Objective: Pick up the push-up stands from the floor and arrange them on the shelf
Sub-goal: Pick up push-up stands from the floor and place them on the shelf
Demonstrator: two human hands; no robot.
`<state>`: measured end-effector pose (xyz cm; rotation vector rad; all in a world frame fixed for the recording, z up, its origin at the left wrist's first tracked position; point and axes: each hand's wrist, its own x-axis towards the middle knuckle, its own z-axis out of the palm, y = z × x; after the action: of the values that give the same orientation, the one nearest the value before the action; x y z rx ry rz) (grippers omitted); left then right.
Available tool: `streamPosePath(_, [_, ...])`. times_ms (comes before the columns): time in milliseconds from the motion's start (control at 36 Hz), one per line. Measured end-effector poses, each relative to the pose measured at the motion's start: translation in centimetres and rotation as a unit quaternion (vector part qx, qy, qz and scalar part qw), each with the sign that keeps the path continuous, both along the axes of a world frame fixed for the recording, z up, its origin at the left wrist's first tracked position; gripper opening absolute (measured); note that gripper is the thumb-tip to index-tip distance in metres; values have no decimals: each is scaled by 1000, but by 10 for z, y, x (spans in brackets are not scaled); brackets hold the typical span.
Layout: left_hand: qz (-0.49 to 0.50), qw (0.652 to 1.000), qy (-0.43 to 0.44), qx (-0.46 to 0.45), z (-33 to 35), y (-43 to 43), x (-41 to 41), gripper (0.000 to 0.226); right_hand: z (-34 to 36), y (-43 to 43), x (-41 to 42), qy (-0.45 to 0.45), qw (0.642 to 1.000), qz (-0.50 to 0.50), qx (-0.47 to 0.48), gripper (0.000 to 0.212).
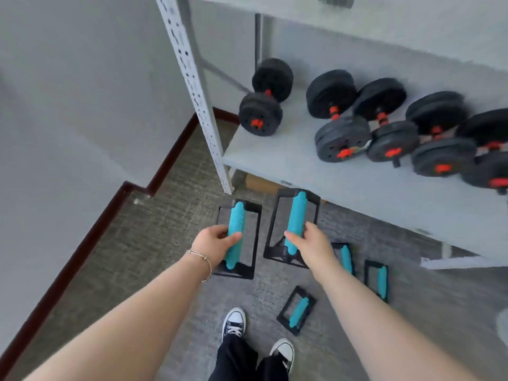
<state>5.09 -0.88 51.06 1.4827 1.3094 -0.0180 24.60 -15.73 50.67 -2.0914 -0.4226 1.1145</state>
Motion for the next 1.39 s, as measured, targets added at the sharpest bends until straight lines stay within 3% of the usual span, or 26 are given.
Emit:
streamPosePath(83, [5, 999, -41, 29, 65, -7, 19, 35, 66, -13, 8, -4, 997, -29, 68, 59])
streamPosePath(194, [13, 994, -90, 68, 145, -16, 46, 31, 144, -27, 26, -51, 989, -48, 128, 42])
streamPosePath(389, [2, 975, -174, 136, 264, -34, 84, 24, 252, -46, 59, -121, 967, -85, 208, 44])
streamPosePath(500, [-3, 963, -229, 142, 317, -38, 101, 14, 302, -51, 75, -130, 956, -105, 241, 39])
streamPosePath(694, [-18, 949, -259, 177, 381, 0, 150, 17, 372, -20, 118, -168, 935, -169, 261, 34])
streamPosePath(972, [-16, 943, -289, 166, 416, 130, 252, 22, 408, 89, 200, -192, 922, -204, 267, 38])
streamPosePath(1167, [-29, 956, -246, 155, 408, 238, 313, 41, 402, 198, 243, -183, 931, -214, 233, 30])
streamPosePath(1389, [-39, 967, -209, 142, 384, 322, 353, 35, 379, 281, 271, -190, 942, -205, 187, 18])
